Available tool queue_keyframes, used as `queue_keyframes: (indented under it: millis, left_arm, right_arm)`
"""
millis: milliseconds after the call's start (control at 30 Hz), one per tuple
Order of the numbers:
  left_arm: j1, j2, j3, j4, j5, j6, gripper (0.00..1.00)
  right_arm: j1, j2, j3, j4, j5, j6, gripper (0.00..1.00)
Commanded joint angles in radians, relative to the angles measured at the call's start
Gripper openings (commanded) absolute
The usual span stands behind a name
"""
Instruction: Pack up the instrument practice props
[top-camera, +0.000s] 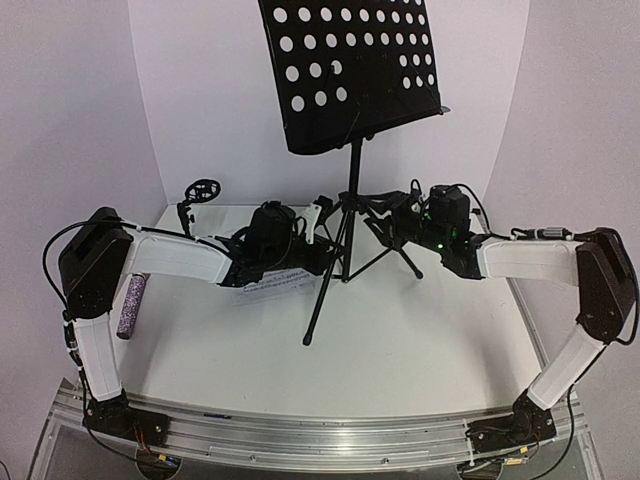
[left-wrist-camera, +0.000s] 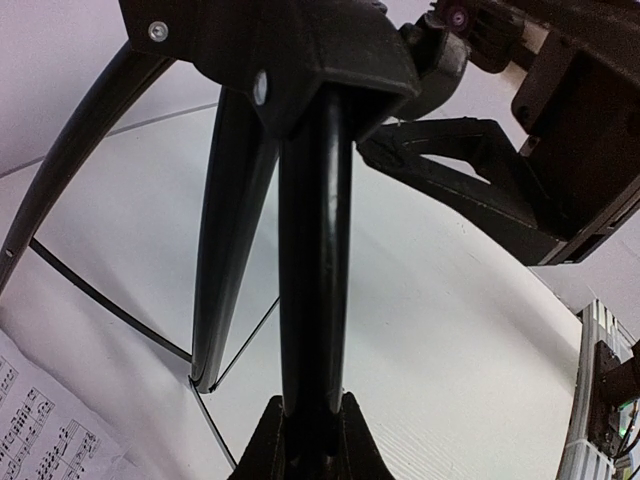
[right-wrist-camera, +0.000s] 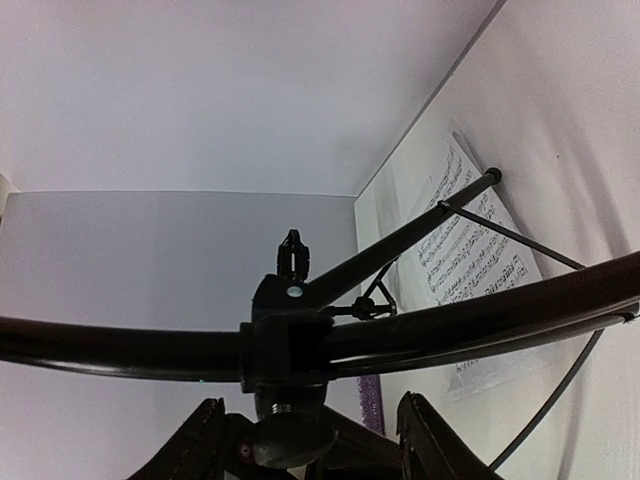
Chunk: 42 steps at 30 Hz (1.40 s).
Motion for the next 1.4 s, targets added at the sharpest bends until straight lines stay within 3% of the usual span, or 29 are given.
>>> queue_keyframes:
  millis: [0,167,433,633,800,900,1033,1167,1367]
  left_arm:
    - [-0.022,0.034,0.032,-0.027,0.056,0.019,0.00]
    - [-0.021,0.037,0.039,-0.027,0.054,0.022,0.00]
    - [-0.021,0.041,0.052,-0.028,0.050,0.028,0.00]
    - [-0.021,0.041,0.054,-0.031,0.045,0.033,0.00]
    - [-0.019,0.037,0.050,-0.032,0.040,0.041,0.00]
    - [-0.016,0.036,0.050,-0.034,0.041,0.044,0.00]
    - [-0.012,0.030,0.052,-0.034,0.041,0.051,0.00]
    - [-0.007,0.028,0.057,-0.033,0.046,0.064,0.00]
    - [0.010,0.027,0.070,-0.047,0.068,0.083,0.00]
  right_arm:
    - [0.004,0.016,0.036,0.084,-0.018,0.099,0.49]
    - [0.005,0.019,0.041,0.085,-0.028,0.117,0.37]
    - [0.020,0.039,0.040,0.090,-0.036,0.193,0.28]
    - [0.021,0.030,0.029,0.089,-0.032,0.206,0.05]
    - [0.021,0.014,0.016,0.053,-0.018,0.157,0.00]
    - [0.021,0.004,0.110,-0.144,-0.043,-0.060,0.00]
    - [0.049,-0.030,0.300,-0.561,0.050,-0.609,0.00]
    - [0.091,-0.072,0.300,-0.620,0.221,-1.050,0.00]
    - [0.183,-0.047,0.294,-0.619,0.312,-1.683,0.00]
